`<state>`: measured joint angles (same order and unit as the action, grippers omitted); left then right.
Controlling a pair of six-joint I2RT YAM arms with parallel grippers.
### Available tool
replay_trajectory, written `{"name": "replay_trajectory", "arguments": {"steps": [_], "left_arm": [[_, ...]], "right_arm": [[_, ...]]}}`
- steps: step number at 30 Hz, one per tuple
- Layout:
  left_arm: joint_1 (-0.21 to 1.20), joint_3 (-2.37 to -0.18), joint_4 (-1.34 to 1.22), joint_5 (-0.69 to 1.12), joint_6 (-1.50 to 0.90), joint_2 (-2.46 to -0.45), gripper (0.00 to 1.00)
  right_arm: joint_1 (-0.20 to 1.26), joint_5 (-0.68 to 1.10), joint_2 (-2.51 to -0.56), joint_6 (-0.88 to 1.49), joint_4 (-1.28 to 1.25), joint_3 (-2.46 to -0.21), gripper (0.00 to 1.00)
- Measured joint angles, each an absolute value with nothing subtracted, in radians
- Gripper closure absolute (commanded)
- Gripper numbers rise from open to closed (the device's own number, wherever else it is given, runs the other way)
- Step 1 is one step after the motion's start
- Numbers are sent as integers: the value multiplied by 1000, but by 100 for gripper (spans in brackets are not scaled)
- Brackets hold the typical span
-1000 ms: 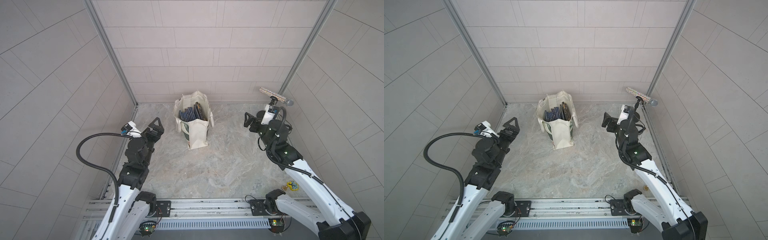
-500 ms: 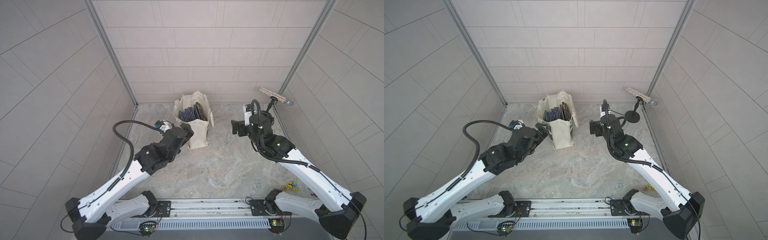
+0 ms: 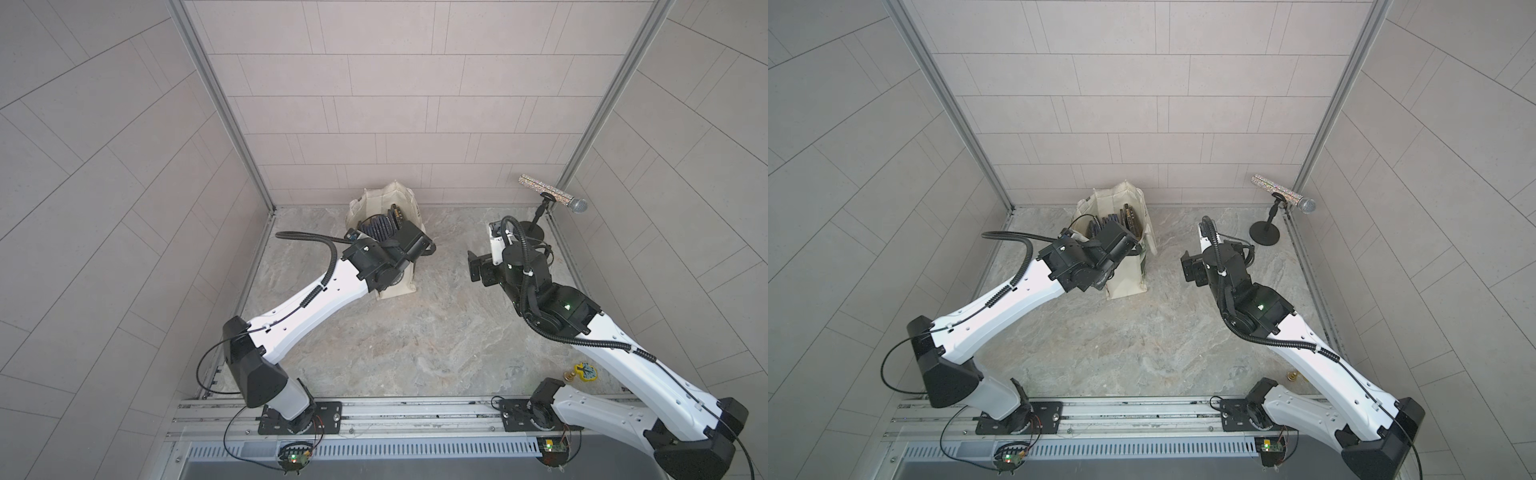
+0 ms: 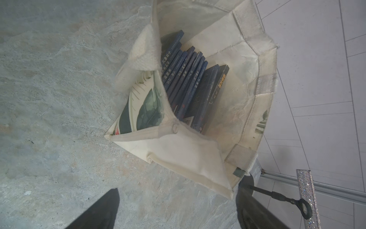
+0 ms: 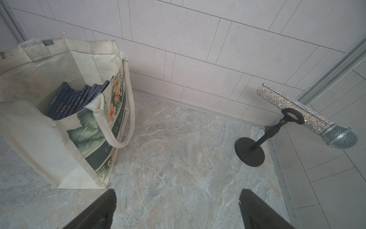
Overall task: Take out the books from the canvas bag
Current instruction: Adjust the canvas bag at the center of the board.
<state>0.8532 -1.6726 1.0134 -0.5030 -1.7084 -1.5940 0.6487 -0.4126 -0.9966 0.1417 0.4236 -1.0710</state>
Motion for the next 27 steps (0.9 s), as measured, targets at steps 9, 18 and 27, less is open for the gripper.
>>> {"name": "replay_trajectory", "arguments": {"steps": [9, 18, 27], "left_arm": [[821, -1766, 1055, -545, -1775, -1692, 4], [764, -1863, 1056, -490, -1783, -1821, 11], [766, -1869, 1045, -429, -1785, -1900, 49]], "right_arm": [[663, -412, -981, 131, 420, -1056, 0], [668, -408, -980, 131, 416, -1055, 0], [668, -408, -980, 130, 414, -1055, 0]]}}
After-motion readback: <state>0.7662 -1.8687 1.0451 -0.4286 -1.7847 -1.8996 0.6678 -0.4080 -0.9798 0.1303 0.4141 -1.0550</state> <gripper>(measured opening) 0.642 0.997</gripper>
